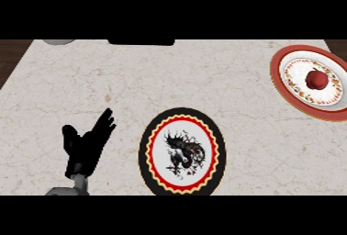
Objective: Pick the bell pepper from the plate and place it in the plate
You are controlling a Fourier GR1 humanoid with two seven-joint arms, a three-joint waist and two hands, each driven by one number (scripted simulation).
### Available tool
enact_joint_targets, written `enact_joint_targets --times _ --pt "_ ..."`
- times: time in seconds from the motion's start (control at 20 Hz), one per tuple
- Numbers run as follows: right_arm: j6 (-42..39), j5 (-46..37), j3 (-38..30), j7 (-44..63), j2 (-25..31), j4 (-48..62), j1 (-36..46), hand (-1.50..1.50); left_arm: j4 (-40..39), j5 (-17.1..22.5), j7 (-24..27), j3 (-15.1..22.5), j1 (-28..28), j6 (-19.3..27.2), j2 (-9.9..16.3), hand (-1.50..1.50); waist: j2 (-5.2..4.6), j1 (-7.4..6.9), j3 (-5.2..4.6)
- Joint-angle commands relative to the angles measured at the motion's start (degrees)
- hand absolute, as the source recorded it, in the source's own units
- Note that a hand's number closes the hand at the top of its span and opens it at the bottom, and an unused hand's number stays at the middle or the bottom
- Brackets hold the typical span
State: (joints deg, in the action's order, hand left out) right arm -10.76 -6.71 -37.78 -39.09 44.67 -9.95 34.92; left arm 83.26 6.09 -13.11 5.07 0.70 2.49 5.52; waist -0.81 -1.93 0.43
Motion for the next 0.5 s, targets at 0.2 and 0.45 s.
enact_joint_targets --times 0.2,0.45 --pt "-5.0 -2.2 3.4 -4.8 2.0 -1.1 -6.9 -1.50 -2.7 0.0 -1.9 -1.1 2.4 0.3 -0.3 0.00 0.38 1.19 -0.27" --pt "-4.7 -2.9 4.3 -7.9 1.6 -0.2 -9.7 -1.50 -3.3 -0.7 1.8 0.2 -1.5 -0.7 -1.5 0.00 0.30 0.90 -0.22"
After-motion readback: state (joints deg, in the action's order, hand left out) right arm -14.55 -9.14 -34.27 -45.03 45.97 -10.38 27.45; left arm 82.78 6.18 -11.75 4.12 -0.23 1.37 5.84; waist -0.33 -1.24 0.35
